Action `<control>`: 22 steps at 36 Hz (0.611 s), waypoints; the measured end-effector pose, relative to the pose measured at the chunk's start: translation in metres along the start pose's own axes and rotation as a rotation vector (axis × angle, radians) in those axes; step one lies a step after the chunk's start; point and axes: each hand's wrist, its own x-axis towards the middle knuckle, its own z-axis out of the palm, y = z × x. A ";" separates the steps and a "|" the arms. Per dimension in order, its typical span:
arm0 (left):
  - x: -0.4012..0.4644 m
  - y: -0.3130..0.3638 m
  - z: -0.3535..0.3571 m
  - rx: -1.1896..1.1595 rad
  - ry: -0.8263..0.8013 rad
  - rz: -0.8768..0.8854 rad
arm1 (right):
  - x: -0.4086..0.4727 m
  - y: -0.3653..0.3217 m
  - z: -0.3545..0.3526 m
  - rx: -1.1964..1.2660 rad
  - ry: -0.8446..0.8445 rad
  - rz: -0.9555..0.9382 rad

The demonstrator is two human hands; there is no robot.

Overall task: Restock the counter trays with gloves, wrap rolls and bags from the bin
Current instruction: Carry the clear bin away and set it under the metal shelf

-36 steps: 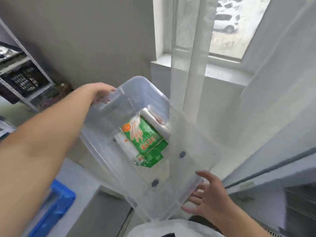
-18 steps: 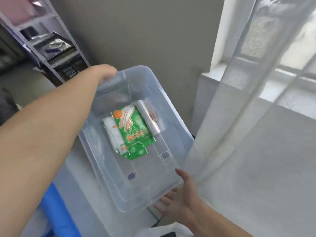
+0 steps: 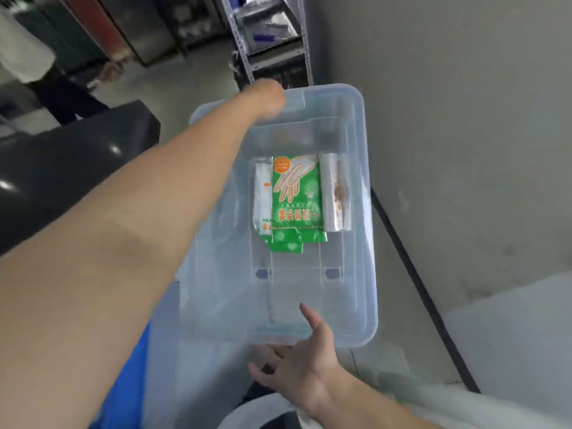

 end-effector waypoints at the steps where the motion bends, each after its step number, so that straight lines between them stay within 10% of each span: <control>1: 0.012 -0.009 -0.003 0.008 -0.009 -0.023 | 0.008 -0.012 0.009 -0.019 0.012 -0.001; 22: 0.369 -0.186 -0.076 0.018 0.056 -0.320 | 0.200 -0.261 0.303 -0.211 0.111 0.011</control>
